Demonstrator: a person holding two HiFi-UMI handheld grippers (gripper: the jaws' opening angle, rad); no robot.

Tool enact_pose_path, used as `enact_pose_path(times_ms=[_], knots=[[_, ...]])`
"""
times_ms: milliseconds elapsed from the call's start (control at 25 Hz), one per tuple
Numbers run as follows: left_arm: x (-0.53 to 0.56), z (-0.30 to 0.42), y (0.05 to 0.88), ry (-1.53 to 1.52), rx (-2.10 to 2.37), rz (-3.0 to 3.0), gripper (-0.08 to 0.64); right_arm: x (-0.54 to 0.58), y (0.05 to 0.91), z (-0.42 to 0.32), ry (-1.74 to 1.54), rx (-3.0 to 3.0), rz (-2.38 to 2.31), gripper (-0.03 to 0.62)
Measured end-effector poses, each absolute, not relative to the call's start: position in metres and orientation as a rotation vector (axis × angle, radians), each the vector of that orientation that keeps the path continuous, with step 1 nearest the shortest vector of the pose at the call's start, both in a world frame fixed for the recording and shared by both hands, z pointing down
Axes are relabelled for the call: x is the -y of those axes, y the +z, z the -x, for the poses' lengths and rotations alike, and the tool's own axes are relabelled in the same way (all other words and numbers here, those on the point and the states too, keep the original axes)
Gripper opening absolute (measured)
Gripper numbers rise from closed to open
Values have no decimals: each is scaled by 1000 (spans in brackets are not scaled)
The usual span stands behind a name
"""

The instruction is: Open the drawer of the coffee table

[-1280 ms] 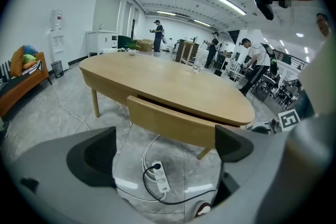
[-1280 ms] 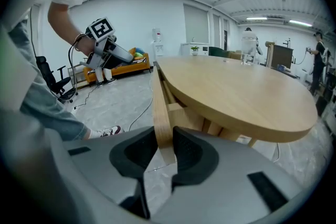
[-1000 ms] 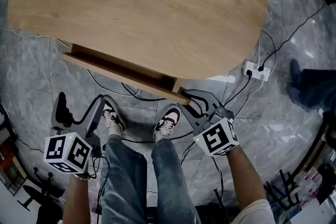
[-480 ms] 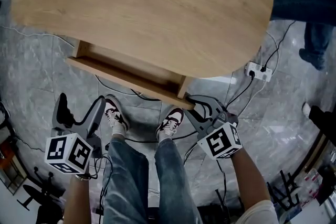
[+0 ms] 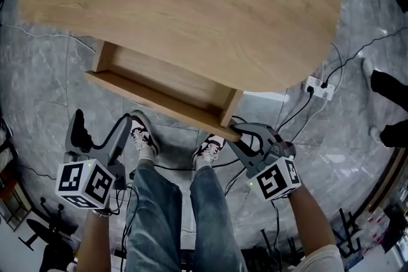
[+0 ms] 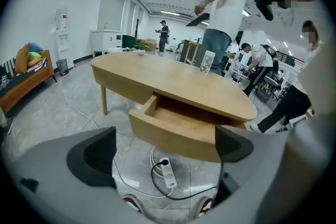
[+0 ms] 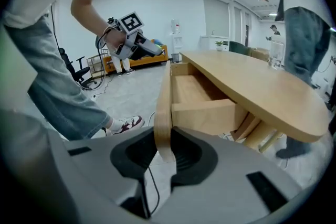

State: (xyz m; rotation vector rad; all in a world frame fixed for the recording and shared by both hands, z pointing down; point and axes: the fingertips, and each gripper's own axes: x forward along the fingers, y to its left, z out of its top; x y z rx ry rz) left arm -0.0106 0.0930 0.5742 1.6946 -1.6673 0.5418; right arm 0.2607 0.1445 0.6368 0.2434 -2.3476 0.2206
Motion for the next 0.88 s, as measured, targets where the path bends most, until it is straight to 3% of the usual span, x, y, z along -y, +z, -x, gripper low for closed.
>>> enact_pose_path(times_ms=[880], knots=[[-99,36,567,532,1709,-1676,577,-206,668,-255,294,2292,-210,87]])
